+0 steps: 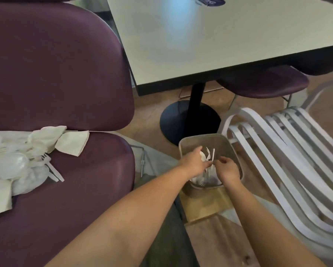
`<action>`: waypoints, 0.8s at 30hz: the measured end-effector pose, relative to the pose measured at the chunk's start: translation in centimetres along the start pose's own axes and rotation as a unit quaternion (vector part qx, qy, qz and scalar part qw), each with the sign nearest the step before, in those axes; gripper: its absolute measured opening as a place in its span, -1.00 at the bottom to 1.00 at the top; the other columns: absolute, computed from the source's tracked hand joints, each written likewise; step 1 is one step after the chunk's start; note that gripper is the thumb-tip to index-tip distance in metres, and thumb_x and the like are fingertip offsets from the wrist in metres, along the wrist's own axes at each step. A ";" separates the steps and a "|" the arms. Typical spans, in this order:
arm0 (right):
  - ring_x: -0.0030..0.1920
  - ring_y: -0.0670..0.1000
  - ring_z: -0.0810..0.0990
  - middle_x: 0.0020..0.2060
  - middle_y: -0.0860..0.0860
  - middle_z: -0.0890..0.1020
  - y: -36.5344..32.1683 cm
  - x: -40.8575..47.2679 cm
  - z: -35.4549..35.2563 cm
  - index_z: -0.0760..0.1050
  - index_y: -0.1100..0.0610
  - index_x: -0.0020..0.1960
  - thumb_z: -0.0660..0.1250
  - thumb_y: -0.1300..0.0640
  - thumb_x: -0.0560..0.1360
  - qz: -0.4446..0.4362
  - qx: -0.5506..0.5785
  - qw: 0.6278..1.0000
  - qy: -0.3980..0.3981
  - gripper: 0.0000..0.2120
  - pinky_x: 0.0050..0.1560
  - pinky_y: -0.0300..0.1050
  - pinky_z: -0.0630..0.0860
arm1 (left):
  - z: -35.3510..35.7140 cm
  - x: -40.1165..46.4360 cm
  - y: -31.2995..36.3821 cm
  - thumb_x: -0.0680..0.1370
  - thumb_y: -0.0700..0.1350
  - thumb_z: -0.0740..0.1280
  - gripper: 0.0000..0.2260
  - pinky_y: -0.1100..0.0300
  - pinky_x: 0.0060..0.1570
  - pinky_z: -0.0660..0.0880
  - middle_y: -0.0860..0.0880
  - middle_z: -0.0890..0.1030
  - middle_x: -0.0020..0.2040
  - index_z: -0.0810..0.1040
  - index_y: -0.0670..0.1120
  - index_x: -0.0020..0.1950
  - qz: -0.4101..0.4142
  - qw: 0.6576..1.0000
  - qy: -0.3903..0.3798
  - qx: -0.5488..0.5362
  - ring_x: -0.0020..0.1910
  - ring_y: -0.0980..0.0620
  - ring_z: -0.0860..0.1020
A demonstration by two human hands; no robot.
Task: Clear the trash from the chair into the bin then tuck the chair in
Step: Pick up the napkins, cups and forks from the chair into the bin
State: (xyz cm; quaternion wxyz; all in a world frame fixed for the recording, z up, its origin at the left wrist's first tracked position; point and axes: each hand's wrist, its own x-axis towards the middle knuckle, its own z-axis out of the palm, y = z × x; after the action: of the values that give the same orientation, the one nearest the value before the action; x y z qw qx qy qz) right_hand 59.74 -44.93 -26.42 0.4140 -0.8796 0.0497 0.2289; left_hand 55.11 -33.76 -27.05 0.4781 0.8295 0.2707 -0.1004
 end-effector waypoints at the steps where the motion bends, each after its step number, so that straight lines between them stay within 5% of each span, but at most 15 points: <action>1: 0.30 0.19 0.47 0.32 0.18 0.50 0.1 -0.1 0.1 0.41 0.19 0.40 0.29 0.12 0.55 0.000 -0.009 1.000 -0.007 -0.56 0.30 -0.03 0.39 | 0.2 0.2 -0.1 0.55 0.11 0.34 -0.35 0.01 0.30 0.41 -0.09 0.47 0.40 0.15 0.02 0.56 -0.008 1.000 0.003 0.005 0.33 -0.11 0.47; 11: 0.28 0.10 0.49 0.31 0.04 0.52 -2.8 -2.4 1.7 0.40 0.09 0.41 0.22 0.16 0.59 -0.063 -0.007 0.996 -0.059 -0.61 0.20 -0.09 0.40 | -4.6 -1.9 -1.3 0.65 -0.04 0.19 -0.62 0.07 0.30 0.42 0.01 0.49 0.36 0.33 0.03 0.48 0.021 0.995 0.086 -0.055 0.29 0.00 0.48; 15: 0.25 0.10 0.53 0.26 0.05 0.56 -5.6 -4.5 4.2 0.46 0.11 0.35 0.22 0.15 0.60 -0.110 0.014 0.990 -0.090 -0.67 0.31 0.00 0.43 | -8.7 -4.3 -3.2 0.64 -0.07 0.21 -0.67 0.25 0.05 0.42 0.02 0.54 0.27 0.41 0.00 0.42 0.033 0.990 0.119 -0.070 0.14 0.08 0.51; 24: 0.02 -0.04 0.52 0.06 -0.02 0.61 -10.8 -11.5 12.2 0.57 0.06 0.14 0.25 0.13 0.57 -0.207 -0.013 0.968 -0.143 -0.81 0.01 -0.17 0.39 | -17.9 -11.6 -11.6 0.60 -0.11 0.27 -0.82 0.25 -0.04 0.39 0.06 0.60 -0.05 0.57 0.03 0.17 -0.022 0.963 0.258 -0.077 0.02 0.05 0.58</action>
State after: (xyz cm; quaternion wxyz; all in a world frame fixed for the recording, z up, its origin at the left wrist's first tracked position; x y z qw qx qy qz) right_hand 48.09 -29.90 -20.48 0.4438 -0.8342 -0.1963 0.2618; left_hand 37.48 -18.05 -21.35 0.4519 0.7816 0.4105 0.1277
